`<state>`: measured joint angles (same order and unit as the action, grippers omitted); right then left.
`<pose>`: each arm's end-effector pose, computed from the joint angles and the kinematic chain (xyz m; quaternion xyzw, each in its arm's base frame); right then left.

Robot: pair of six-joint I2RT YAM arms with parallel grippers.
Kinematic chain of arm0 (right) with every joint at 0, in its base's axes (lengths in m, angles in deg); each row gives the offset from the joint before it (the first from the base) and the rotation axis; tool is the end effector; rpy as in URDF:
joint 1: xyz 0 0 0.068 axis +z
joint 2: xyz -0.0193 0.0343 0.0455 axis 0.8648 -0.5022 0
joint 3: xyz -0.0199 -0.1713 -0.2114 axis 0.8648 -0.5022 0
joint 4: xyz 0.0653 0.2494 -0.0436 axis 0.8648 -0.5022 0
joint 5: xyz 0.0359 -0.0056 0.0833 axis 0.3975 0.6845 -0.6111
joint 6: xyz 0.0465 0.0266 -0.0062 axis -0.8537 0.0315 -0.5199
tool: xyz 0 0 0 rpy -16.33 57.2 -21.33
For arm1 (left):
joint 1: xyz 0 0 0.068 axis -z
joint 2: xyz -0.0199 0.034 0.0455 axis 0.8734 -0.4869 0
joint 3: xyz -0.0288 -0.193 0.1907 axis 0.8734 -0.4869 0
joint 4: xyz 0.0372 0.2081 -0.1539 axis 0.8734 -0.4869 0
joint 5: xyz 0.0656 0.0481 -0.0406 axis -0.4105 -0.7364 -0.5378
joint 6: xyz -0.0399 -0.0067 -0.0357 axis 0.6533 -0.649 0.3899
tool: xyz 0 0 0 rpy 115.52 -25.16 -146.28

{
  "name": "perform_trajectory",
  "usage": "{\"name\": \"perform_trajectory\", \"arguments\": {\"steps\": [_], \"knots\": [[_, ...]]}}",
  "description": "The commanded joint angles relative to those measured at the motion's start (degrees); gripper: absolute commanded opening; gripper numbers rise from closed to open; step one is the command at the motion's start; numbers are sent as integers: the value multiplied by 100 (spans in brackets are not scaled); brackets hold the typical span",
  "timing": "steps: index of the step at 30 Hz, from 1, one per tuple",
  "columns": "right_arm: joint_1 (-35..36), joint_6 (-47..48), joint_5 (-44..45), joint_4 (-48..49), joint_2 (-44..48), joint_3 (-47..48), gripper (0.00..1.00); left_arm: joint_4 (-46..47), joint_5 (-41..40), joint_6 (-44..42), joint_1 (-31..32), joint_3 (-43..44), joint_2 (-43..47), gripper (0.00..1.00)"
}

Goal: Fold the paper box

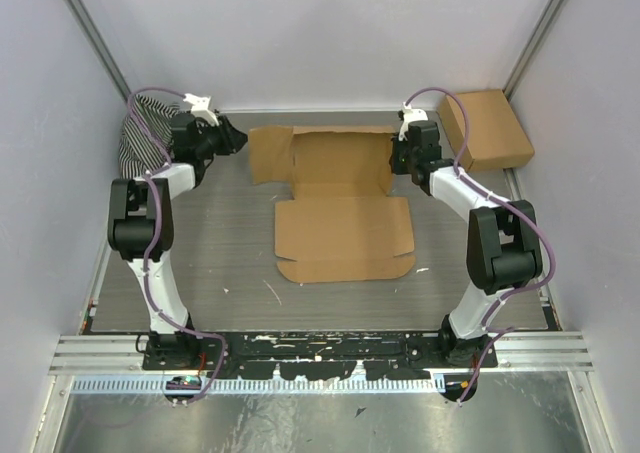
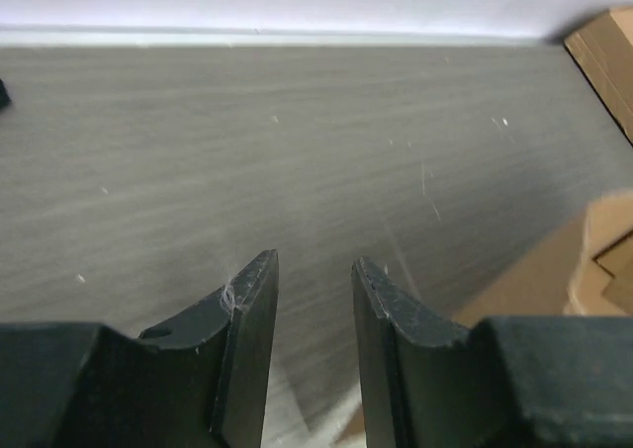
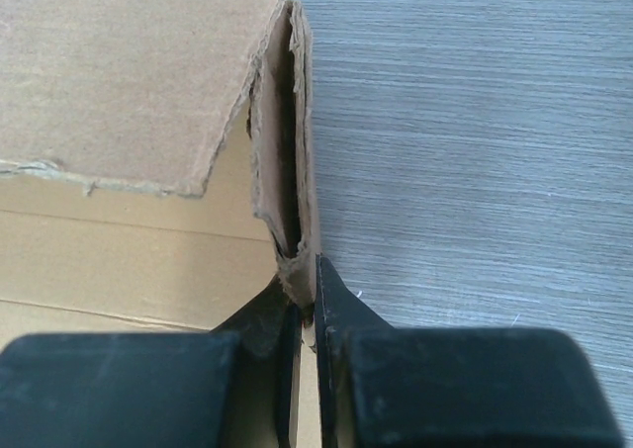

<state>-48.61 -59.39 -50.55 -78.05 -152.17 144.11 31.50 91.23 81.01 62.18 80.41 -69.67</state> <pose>0.3844 0.0775 0.2353 -0.0562 0.8802 0.0780 0.4647 0.4615 -0.0277 0.2094 0.0392 0.7833 -0.2923 0.5472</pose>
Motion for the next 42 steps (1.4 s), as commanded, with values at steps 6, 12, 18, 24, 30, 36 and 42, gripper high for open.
{"name": "perform_trajectory", "arguments": {"steps": [6, 12, 18, 24, 30, 36, 42], "knots": [[-28, -3, -81, -195, 201, 170, 1, 1865, 710, 621, 446, -1451, 502, 47], [-33, -21, -51, -231, 150, 220, 1, 3131, 847, 1453, 534, -2032, 594, 47], [-33, -54, 2, -272, 131, 253, 1, 3577, 822, 1711, 734, -2538, 1003, 46], [-30, -81, -83, -249, 205, 222, 1, 3255, 707, 1313, 1173, -2609, 1155, 46], [-31, -95, -142, -231, 265, 166, 1, 2940, 544, 1065, 1344, -2373, 1030, 45], [-34, -133, -264, -153, 314, 67, 1, 2042, -180, 341, 1529, -2176, 1158, 45], [-19, -182, -370, -61, 433, -85, 1, 1378, -869, -347, 1846, -1933, 1192, 46]]}}
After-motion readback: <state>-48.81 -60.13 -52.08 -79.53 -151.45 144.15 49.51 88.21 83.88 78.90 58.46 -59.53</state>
